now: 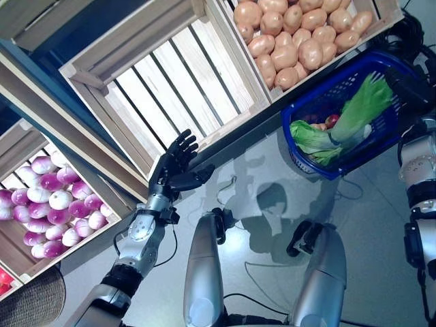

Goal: Put vegetables into the basket

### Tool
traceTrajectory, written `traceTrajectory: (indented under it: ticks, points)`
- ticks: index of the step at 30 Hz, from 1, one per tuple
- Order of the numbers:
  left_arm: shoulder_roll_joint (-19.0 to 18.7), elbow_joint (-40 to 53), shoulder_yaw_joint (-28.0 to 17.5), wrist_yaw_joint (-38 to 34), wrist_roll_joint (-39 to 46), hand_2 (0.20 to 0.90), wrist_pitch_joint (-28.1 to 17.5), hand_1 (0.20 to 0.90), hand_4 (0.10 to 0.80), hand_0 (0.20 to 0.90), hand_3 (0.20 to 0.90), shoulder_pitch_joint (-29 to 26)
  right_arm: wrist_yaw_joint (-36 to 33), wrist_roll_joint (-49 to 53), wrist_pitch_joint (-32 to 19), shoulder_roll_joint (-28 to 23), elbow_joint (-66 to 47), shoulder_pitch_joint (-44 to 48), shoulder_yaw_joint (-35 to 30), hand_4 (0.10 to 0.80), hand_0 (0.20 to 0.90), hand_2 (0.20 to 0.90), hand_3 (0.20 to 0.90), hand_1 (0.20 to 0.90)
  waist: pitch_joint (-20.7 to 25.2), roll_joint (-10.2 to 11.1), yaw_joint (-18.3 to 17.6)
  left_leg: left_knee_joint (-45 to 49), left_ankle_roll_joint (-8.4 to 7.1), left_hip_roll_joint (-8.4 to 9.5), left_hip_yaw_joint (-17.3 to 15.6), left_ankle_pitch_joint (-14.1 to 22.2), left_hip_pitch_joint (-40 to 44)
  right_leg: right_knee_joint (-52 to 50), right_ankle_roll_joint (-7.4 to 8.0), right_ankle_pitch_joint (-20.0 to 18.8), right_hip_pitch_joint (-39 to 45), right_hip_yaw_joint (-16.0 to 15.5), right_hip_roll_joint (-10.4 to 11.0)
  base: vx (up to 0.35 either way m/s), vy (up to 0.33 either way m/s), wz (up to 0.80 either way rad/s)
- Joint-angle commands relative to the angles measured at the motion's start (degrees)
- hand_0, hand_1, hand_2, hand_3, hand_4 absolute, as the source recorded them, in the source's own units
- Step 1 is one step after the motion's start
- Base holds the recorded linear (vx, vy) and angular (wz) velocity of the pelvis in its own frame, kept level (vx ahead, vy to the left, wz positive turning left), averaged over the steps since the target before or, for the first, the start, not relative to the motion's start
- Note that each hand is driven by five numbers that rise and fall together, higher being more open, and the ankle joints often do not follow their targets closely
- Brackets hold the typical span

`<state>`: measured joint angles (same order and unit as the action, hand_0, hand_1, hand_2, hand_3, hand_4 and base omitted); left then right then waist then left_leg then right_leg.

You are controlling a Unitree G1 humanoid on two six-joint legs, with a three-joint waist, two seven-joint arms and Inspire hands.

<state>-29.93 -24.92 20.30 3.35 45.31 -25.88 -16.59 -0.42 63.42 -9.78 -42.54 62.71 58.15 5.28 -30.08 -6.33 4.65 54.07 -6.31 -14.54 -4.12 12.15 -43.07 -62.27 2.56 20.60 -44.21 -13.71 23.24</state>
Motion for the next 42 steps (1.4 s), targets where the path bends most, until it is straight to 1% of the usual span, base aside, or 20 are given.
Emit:
traceTrajectory:
  ticks: [1, 6, 13, 14, 15, 16, 17, 18, 20, 21, 22, 23, 25, 26, 28, 34, 37, 38, 40, 42]
  points:
    - [-3.84, 3.82, -1.27, 1.67, 1.6, 0.9, -5.79, 0.9, 0.8, 0.9, 0.9, -0.19, 1.95, -0.79, -1.97, -5.3, -1.88, 5.49, 0.47, 0.8, 0.9, 0.9, 0.9, 0.9, 2.67, 1.96, 0.52, -1.34, 1.82, -1.62, -0.85, 7.07, 7.59, 2.25, -0.28, -0.06, 6.22, 0.82, -0.32, 0.013, 0.066, -0.05]
    - [-4.7, 2.88, -1.91, 3.43, 2.59, 0.9, -5.67, 0.9, 0.8, 0.9, 0.9, -0.28, 2.25, -0.68, 0.93, -5.41, -1.27, 2.65, 0.02, 0.8, 0.9, 0.9, 0.9, 0.9, 5.34, 3.62, 0.87, -4.17, 2.18, -2.5, -1.47, 6.87, 13.16, 5.21, -0.3, -0.88, 11.67, -0.54, -0.16, 0.054, 0.047, -0.02]
    - [-4.16, 0.42, -2.48, 4.82, 1.71, 0.9, -4.01, 0.9, 0.8, 0.9, 0.9, 0.22, 3.2, -1.33, 1.63, -3.95, -3.2, -1.75, -1.72, 0.8, 0.9, 0.9, 0.9, 0.9, 9.13, 5.35, 0.96, -12.52, 1.45, -3.07, -3.5, 4.29, 22.43, 13.83, -0.1, -3.63, 21.42, -3.13, -1.21, 0.104, 0.037, -0.06]
    - [-3.13, -0.76, -2.64, 4.68, -1.11, 0.9, -3.1, 0.9, 0.8, 0.9, 0.9, 0.94, 4.01, -2.24, 1.36, -1.94, -5.06, -5.27, -2.72, 0.8, 0.9, 0.9, 0.9, 0.9, 11.01, 5.98, 0.84, -18.13, 0.97, -2.53, -5.12, 1.87, 26.87, 19.72, 0.49, -5.83, 26.03, -4.37, -2.29, 0.133, 0.025, -0.03]
    - [-2.9, -0.93, -2.56, 4.35, -1.8, 0.9, -2.88, 0.9, 0.8, 0.9, 0.9, 1.06, 4.13, -2.2, 1.47, -1.42, -5.61, -5.98, -2.82, 0.8, 0.9, 0.9, 0.9, 0.9, 11.4, 6.11, 0.79, -19.44, 0.91, -2.36, -5.51, 1.34, 27.85, 21.23, 0.66, -6.37, 27.01, -4.59, -2.53, 0.253, 0.039, -0.02]
    - [-1.73, -2.07, -2.61, 3.37, -4.07, 0.9, -1.11, 0.9, 0.8, 0.9, 0.9, 1.72, 4.69, -2.62, 1.66, 1.1, -7.59, -8.93, -3.32, 0.8, 0.9, 0.9, 0.9, 0.9, 13.47, 6.6, 0.53, -25.34, 0.6, -1.69, -7.12, -1.22, 32.12, 27.47, 1.38, -8.49, 31.13, -5.47, -3.9, 0.184, 0.021, -0.03]
    - [-1.32, -2.66, -2.58, 3.17, -4.55, 0.9, -0.74, 0.9, 0.8, 0.9, 0.9, 1.9, 4.96, -3.32, 1.8, 1.82, -7.81, -9.79, -3.55, 0.8, 0.9, 0.9, 0.9, 0.9, 14.03, 6.7, 0.46, -26.95, 0.54, -1.52, -7.55, -1.95, 33.31, 29.11, 1.6, -9.08, 32.25, -5.73, -4.25, 0.295, 0.039, -0.09]
    - [0.19, -4.59, -3.03, 2.12, -6.76, 0.9, 0.97, 0.9, 0.8, 0.9, 0.9, 2.57, 6.27, -3.51, 2.41, 4.61, -9.49, -12.99, -3.7, 0.8, 0.9, 0.9, 0.9, 0.9, 16.55, 7.07, 0.13, -33.38, 0.4, -0.25, -8.94, -4.61, 37.46, 36.87, 2.37, -11.53, 36.68, -6.18, -6.17, 0.225, 0.034, -0.14]
    - [1.34, -5.56, -3.38, 1.15, -8.76, 0.9, 2.46, 0.9, 0.8, 0.9, 0.9, 3.13, 5.69, -4.74, 1.82, 7.01, -10.8, -15.37, -3.81, 0.8, 0.9, 0.9, 0.9, 0.9, 18.13, 7.32, -0.12, -38.16, 0.7, 0.61, -10.38, -7.4, 40.0, 42.83, 2.4, -14.28, 39.6, -6.9, -7.59, 0.158, 0.031, -0.2]
    - [3.27, -7.86, -2.99, -0.47, -11.96, 0.9, 3.25, 0.9, 0.8, 0.9, 0.9, 3.49, 4.37, -9.04, 0.83, 10.84, -12.35, -18.7, -2.82, 0.8, 0.9, 0.9, 0.9, 0.9, 20.08, 7.47, -0.58, -43.56, 0.45, 1.53, -11.06, -9.76, 42.95, 49.12, 3.11, -16.71, 42.99, -6.63, -9.24, 0.12, 0.026, -0.2]
    - [3.99, -8.69, -2.77, -1.0, -12.45, 0.9, 3.4, 0.9, 0.8, 0.9, 0.9, 3.55, 3.91, -9.72, 0.39, 12.13, -12.97, -19.74, -2.07, 0.8, 0.9, 0.9, 0.9, 0.9, 20.54, 7.47, -0.75, -44.92, 0.37, 1.75, -11.14, -10.52, 43.67, 50.46, 3.25, -17.39, 43.8, -6.54, -9.59, 0.202, 0.039, -0.13]
    - [5.74, -10.05, -2.94, -1.63, -13.36, 0.9, 4.58, 0.9, 0.8, 0.9, 0.9, 4.36, 0.77, -11.93, -1.69, 16.12, -17.35, -24.56, 0.26, 0.8, 0.9, 0.9, 0.9, 0.9, 21.79, 7.51, -1.39, -49.81, 0.31, 2.54, -11.3, -12.74, 45.84, 55.07, 3.9, -19.46, 46.07, -5.88, -10.73, 0.109, 0.03, -0.02]
    - [7.08, -10.87, -3.68, -1.99, -14.9, 0.9, 4.84, 0.9, 0.8, 0.9, 0.9, 6.08, 1.0, -13.19, -3.06, 19.48, -20.87, -31.37, 0.9, 0.8, 0.9, 0.9, 0.9, 0.9, 22.96, 7.47, -1.97, -54.17, 0.23, 3.13, -11.99, -14.46, 48.07, 59.44, 4.44, -21.52, 48.26, -5.75, -11.55, 0.087, 0.022, -0.01]
    - [7.27, -10.95, -3.79, -2.0, -14.91, 0.9, 4.93, 0.9, 0.8, 0.9, 0.9, 6.44, 1.11, -13.77, -3.16, 20.11, -21.37, -32.66, 0.94, 0.8, 0.9, 0.9, 0.9, 0.9, 23.14, 7.47, -2.08, -54.79, 0.21, 3.23, -12.06, -14.69, 48.42, 60.15, 4.54, -21.87, 48.61, -5.79, -11.68, 0.076, 0.017, -0.07]
    - [9.17, -12.19, -4.84, -2.33, -16.37, 0.9, 4.66, 0.9, 0.8, 0.9, 0.9, 8.93, 0.58, -17.22, -5.68, 24.87, -24.49, -41.03, 2.9, 0.8, 0.9, 0.9, 0.9, 0.9, 24.29, 7.39, -2.85, -58.45, 0.33, 3.74, -12.75, -15.55, 50.41, 63.57, 4.95, -23.28, 50.4, -5.57, -12.39, 0.078, 0.012, -0.09]
    - [11.94, -15.94, -6.23, -1.17, -19.31, 0.9, 4.25, 0.9, 0.8, 0.9, 0.9, 11.91, 0.22, -22.86, -6.4, 30.14, -29.46, -50.78, 7.67, 0.8, 0.9, 0.9, 0.9, 0.9, 25.29, 7.43, -4.41, -59.07, 0.43, 4.22, -13.32, -14.93, 50.65, 66.38, 5.21, -24.4, 51.49, -5.32, -13.0, 0.016, -0.001, -0.04]
    - [13.74, -21.67, -7.75, -6.44, -22.87, 0.9, 1.9, 0.9, 0.8, 0.9, 0.9, 12.57, 2.52, -25.15, -5.2, 31.72, -27.72, -54.37, 9.18, 0.8, 0.9, 0.9, 0.9, 0.9, 25.17, 7.57, -5.24, -59.07, 0.53, 4.37, -13.69, -14.54, 51.45, 66.35, 5.39, -24.21, 52.18, -5.14, -12.92, 0.022, -0.002, -0.02]
    - [14.53, -24.1, -8.36, -11.3, -25.92, 0.9, 0.62, 0.9, 0.8, 0.9, 0.9, 12.65, 3.88, -25.53, -3.38, 32.69, -25.83, -55.58, 9.94, 0.8, 0.9, 0.9, 0.9, 0.9, 25.24, 7.65, -5.45, -59.07, 0.63, 4.49, -13.55, -14.43, 51.43, 66.32, 5.4, -24.1, 52.25, -5.09, -12.84, 0.0, 0.0, 0.0]
    - [15.63, -27.81, -8.7, -15.92, -29.11, 0.9, -0.02, 0.9, 0.8, 0.9, 0.9, 12.74, 3.38, -26.55, -2.22, 34.2, -22.21, -56.74, 11.77, 0.8, 0.9, 0.9, 0.9, 0.9, 25.03, 7.84, -5.45, -59.07, 0.76, 4.6, -13.36, -14.22, 51.6, 66.27, 5.24, -23.77, 52.48, -5.13, -12.83, 0.0, 0.0, 0.0]
    - [16.27, -29.83, -8.46, -17.17, -29.55, 0.9, 0.66, 0.9, 0.8, 0.9, 0.9, 12.71, 3.22, -23.27, -0.73, 34.89, -19.02, -56.93, 12.15, 0.8, 0.9, 0.9, 0.9, 0.9, 24.67, 7.87, -5.3, -59.07, 0.71, 4.64, -13.11, -14.17, 51.77, 66.17, 5.14, -23.57, 52.76, -5.1, -12.83, 0.0, 0.0, 0.0]
